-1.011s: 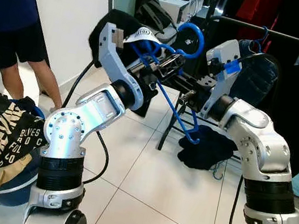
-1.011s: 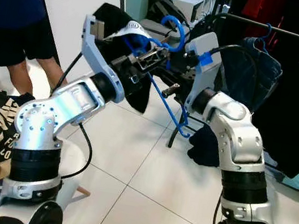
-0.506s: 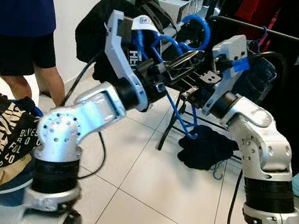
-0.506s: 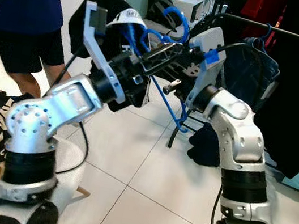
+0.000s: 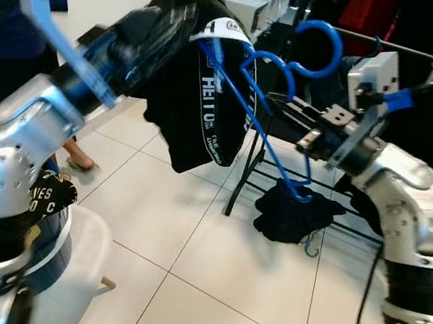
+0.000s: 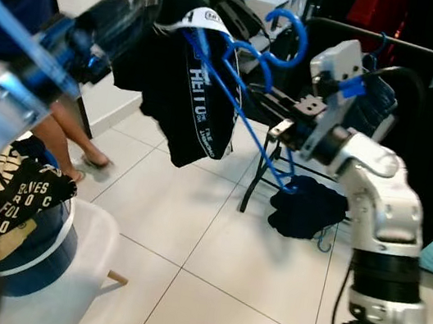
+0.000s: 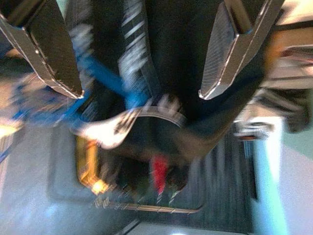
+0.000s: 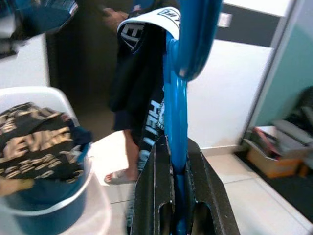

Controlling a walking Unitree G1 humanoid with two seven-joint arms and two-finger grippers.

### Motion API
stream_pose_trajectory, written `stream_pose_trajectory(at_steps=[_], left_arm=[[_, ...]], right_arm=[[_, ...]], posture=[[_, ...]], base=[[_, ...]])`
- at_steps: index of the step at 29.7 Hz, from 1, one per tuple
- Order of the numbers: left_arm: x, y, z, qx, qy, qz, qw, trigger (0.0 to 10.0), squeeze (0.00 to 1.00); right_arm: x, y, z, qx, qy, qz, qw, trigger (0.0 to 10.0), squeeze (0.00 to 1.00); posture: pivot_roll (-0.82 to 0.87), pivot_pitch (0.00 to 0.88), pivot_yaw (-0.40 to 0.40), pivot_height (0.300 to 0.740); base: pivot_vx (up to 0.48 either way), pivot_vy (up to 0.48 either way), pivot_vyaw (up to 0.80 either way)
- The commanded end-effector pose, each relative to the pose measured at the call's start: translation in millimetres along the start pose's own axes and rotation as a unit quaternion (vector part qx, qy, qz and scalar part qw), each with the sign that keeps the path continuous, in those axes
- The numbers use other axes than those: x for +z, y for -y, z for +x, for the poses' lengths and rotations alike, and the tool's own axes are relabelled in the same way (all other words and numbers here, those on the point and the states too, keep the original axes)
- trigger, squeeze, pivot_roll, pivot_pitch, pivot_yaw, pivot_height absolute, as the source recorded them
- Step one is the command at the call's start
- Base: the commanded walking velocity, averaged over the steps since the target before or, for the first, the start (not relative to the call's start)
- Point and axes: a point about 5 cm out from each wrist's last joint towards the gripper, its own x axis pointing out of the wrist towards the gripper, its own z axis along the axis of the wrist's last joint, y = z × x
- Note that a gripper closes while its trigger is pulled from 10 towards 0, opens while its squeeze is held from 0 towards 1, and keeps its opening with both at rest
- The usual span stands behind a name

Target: Hang hanger

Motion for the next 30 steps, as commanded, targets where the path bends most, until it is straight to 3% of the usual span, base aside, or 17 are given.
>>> stream_pose_trajectory(at_steps=[1,2,4,6,7,13,15,17,19,22,30], left_arm=[[-6.1,10.9,4.9,-0.014,-0.007,0.087,0.996,10.0,0.00],[-6.1,10.9,4.9,-0.014,-0.007,0.087,0.996,10.0,0.00],[-14.8,21.5,7.0,-0.035,-0.016,0.140,0.989,10.0,0.00],[-14.8,21.5,7.0,-0.035,-0.016,0.140,0.989,10.0,0.00],[-20.2,28.2,9.2,-0.043,-0.019,0.172,0.984,10.0,0.00],[-30.0,37.9,13.1,-0.049,-0.023,0.185,0.981,10.0,0.00],[-34.9,41.2,14.8,-0.043,-0.024,0.164,0.985,10.0,0.00],[-49.3,41.9,15.9,-0.002,-0.034,0.095,0.995,10.0,0.00],[-49.3,41.9,15.9,-0.002,-0.034,0.095,0.995,10.0,0.00],[-67.2,42.7,15.2,0.045,-0.047,0.049,0.997,10.0,0.00],[-83.9,37.4,16.9,0.126,-0.066,0.028,0.990,10.0,0.00]], right_arm=[[2.0,-4.4,2.6,0.018,0.017,0.022,0.999,10.0,0.00],[2.0,-4.4,2.6,0.018,0.017,0.022,0.999,10.0,0.00],[4.5,-5.3,2.9,0.023,0.030,0.040,0.999,10.0,0.00],[4.5,-5.3,2.9,0.023,0.030,0.040,0.999,10.0,0.00],[6.3,-6.2,3.8,0.026,0.038,0.052,0.998,10.0,0.00],[8.1,-9.3,6.3,0.037,0.050,0.071,0.996,10.0,0.00],[8.3,-11.0,7.7,0.042,0.052,0.075,0.995,10.0,0.00],[8.4,-14.3,9.8,0.050,0.055,0.080,0.994,10.0,0.00],[8.4,-14.3,9.8,0.050,0.055,0.080,0.994,10.0,0.00],[10.6,-17.8,11.4,0.062,0.059,0.081,0.993,10.0,0.00],[17.9,-22.9,12.7,0.082,0.067,0.079,0.991,10.0,0.00]], posture=[[-0.10,0.000,0.009,0.740],[-0.10,0.000,0.009,0.740],[-0.10,0.000,0.009,0.740],[-0.10,0.000,0.009,0.740],[-0.10,0.000,0.009,0.740],[-0.10,0.000,0.012,0.740],[-0.10,0.000,0.012,0.740],[-0.10,0.000,0.015,0.740],[-0.10,0.000,0.015,0.740],[-0.10,0.000,0.015,0.740],[-0.11,0.000,0.013,0.740]], base=[[0.000,0.000,0.00],[0.000,0.000,0.00],[0.000,0.000,0.00],[0.000,0.000,0.00],[0.000,0.000,0.00],[0.000,0.000,0.00],[0.000,0.000,0.00],[0.000,0.000,0.00],[0.000,0.000,0.00],[0.000,0.000,0.00],[0.000,0.000,0.00]])
